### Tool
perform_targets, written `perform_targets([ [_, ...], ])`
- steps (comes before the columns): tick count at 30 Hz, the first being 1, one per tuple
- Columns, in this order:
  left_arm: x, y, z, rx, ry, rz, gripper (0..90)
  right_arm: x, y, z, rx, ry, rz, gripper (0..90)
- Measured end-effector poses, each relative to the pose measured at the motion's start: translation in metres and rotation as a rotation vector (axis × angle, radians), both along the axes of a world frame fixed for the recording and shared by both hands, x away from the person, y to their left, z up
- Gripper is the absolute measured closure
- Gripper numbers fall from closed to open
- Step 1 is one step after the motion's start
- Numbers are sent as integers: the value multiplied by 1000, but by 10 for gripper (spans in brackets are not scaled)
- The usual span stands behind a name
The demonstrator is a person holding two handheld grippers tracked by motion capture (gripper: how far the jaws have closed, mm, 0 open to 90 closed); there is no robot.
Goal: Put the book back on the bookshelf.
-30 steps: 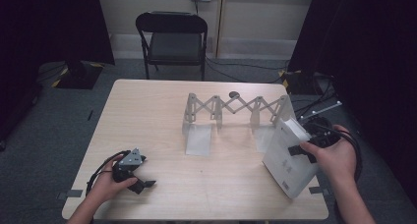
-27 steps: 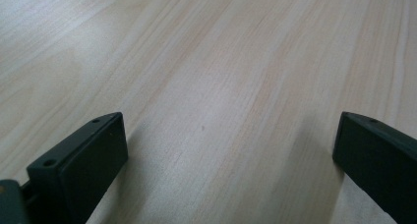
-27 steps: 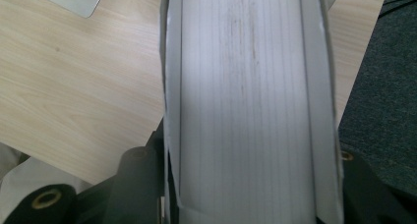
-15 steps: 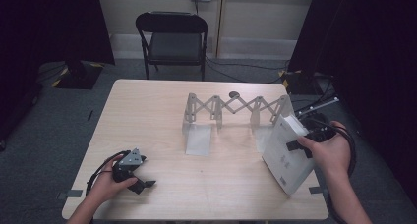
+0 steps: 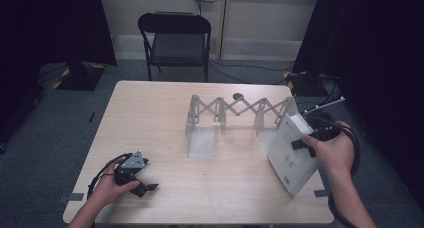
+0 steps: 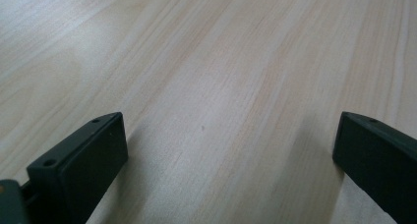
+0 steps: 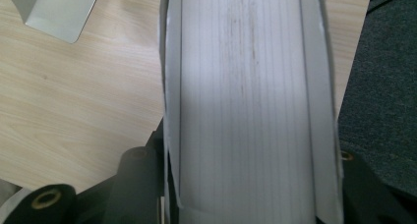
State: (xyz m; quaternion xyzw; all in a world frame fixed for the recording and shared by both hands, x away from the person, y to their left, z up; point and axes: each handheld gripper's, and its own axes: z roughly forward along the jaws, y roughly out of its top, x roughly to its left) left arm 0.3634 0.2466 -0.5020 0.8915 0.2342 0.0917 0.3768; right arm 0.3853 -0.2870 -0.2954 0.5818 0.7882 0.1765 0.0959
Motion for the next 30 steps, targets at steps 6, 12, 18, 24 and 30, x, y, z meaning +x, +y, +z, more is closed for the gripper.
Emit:
perform_targets([
  [6, 0, 0, 0, 1, 0, -2, 0, 4, 1, 1, -6, -6, -18, 538],
  [12, 0, 0, 0, 0, 0, 0, 0, 8, 1, 0, -5, -5, -39, 538],
  [18, 0, 0, 0, 0, 0, 0, 0, 11, 3, 2, 0, -12, -46, 538],
  [24, 0, 0, 0, 0, 0, 0, 0, 16, 7, 5, -3, -21, -57, 538],
  [30, 0, 0, 1, 6, 3, -3, 0, 20, 11, 4, -11, -20, -54, 538],
])
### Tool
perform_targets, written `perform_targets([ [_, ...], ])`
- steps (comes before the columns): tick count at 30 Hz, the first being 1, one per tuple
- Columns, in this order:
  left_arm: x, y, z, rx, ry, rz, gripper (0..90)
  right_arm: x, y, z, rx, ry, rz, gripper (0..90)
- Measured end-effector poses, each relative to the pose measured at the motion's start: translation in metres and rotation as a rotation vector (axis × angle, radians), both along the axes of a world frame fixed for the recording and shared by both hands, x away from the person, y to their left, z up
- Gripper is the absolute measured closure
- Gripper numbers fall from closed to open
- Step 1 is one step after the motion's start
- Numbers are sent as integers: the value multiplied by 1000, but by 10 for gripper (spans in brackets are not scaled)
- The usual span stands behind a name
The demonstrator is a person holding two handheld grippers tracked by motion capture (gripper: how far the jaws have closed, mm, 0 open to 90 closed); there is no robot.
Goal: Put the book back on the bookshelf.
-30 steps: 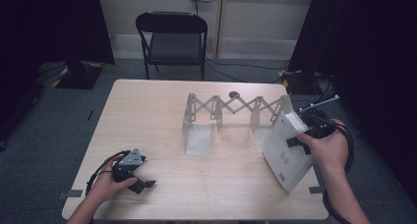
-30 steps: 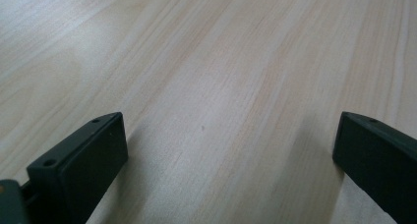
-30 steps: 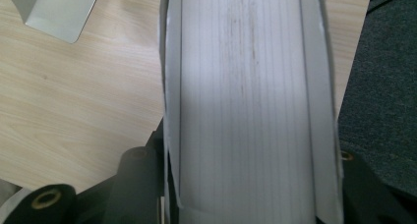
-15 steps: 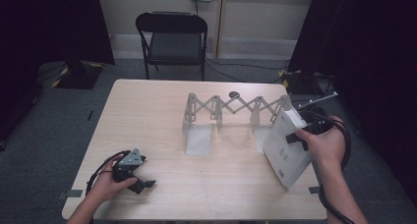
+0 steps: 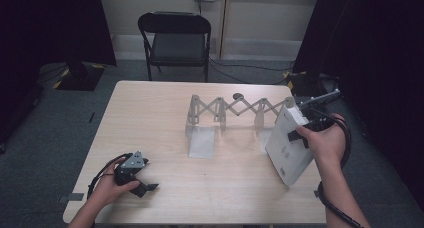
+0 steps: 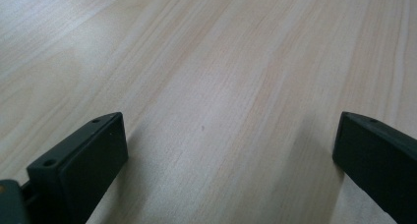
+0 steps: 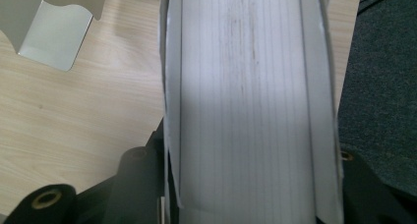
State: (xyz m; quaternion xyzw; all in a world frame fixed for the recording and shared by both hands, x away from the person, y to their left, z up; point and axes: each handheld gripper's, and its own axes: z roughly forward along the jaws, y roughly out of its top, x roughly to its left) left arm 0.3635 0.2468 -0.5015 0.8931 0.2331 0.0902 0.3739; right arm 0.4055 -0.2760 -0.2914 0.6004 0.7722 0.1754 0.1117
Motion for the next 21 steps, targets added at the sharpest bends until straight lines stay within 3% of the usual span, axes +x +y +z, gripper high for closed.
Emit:
perform_targets([
  [21, 0, 0, 0, 1, -2, -1, 0, 19, 7, 2, 2, 9, -19, 538],
])
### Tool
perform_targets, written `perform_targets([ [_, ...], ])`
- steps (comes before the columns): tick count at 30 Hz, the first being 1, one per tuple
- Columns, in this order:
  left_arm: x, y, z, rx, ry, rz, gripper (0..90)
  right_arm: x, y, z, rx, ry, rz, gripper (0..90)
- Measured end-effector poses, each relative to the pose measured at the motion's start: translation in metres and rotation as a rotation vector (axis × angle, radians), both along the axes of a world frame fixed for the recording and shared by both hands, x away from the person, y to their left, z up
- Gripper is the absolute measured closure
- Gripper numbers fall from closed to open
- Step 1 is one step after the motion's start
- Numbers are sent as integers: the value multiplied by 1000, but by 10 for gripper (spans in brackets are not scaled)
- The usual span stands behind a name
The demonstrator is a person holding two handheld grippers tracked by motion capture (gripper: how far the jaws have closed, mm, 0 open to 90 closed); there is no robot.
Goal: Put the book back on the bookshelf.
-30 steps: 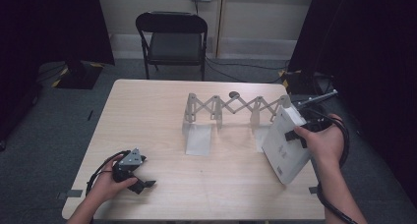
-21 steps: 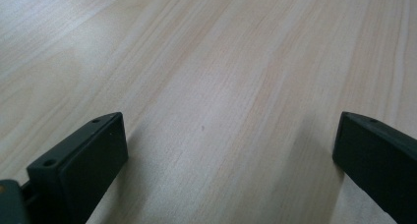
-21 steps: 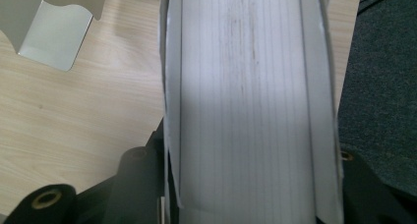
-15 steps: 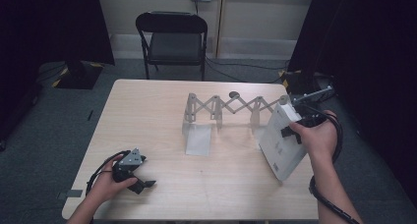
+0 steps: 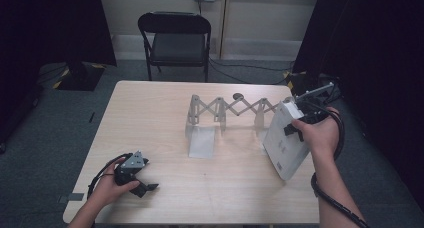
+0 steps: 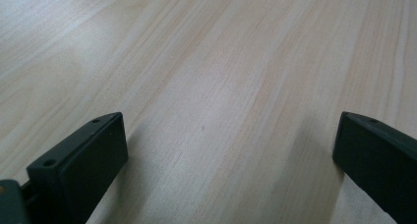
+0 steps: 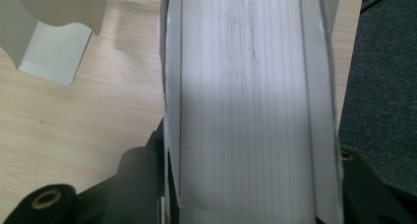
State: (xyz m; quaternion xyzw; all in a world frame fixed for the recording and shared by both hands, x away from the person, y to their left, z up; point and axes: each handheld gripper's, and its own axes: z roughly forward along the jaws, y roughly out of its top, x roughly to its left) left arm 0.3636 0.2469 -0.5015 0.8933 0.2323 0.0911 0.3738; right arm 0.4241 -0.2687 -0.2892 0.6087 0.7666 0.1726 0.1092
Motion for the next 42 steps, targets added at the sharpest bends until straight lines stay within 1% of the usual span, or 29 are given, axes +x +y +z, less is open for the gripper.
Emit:
perform_targets([
  [5, 0, 0, 0, 0, 0, 0, 0, 4, -2, 0, 8, -1, -5, 538],
  [8, 0, 0, 0, 0, 0, 0, 0, 5, -2, -1, 3, -5, -2, 538],
  [9, 0, 0, 0, 0, 0, 0, 0, 7, -2, -1, 7, -4, -11, 538],
  [11, 0, 0, 0, 0, 0, 0, 0, 7, -3, -1, 6, -7, -8, 538],
  [15, 0, 0, 0, 0, 0, 0, 0, 9, -4, 0, 13, -3, -24, 538],
  [21, 0, 0, 0, -1, 0, 0, 0, 12, -2, 1, -5, -8, -18, 537],
  [30, 0, 0, 0, -1, 0, 0, 0, 16, -1, 1, 2, -8, -30, 537],
  [33, 0, 0, 0, -4, 1, 2, 0, 18, -1, 1, -4, -14, -26, 537],
  [34, 0, 0, 0, -3, 1, 2, 0, 18, 0, 1, -9, -8, -29, 537],
  [41, 0, 0, 0, -1, 0, 0, 0, 22, -1, 0, -19, -13, -37, 537],
  [42, 0, 0, 0, -1, 0, 1, 0, 23, 0, -1, -15, -7, -46, 538],
])
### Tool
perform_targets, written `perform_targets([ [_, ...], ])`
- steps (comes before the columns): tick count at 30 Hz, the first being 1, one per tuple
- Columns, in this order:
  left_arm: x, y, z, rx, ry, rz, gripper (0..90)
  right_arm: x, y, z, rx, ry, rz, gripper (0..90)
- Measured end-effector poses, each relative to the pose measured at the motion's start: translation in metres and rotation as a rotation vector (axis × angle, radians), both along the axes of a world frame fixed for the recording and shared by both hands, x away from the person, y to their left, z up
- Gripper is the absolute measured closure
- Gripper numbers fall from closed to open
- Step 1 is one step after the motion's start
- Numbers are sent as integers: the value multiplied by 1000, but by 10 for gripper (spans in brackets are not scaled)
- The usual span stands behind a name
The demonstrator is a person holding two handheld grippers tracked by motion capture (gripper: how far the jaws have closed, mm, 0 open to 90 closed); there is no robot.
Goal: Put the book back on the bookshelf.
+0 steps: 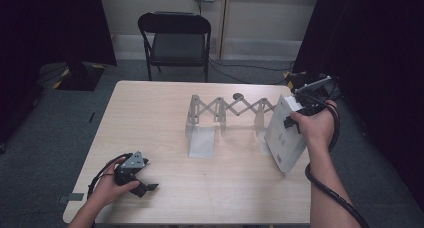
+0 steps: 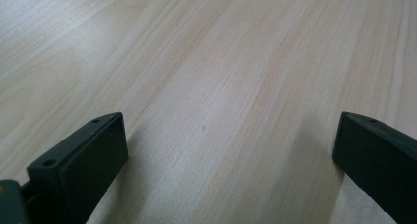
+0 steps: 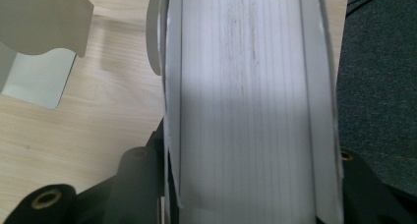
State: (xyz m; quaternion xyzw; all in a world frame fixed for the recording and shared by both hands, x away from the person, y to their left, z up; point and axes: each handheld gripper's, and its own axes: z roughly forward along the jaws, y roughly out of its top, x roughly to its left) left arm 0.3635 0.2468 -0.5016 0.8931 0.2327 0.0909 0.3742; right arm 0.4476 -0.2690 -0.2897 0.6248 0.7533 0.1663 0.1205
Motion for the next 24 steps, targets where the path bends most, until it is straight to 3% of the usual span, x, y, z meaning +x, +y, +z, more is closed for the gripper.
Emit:
perform_targets([
  [24, 0, 0, 0, -3, 1, 1, 0, 15, 3, -4, 5, -23, -8, 537],
])
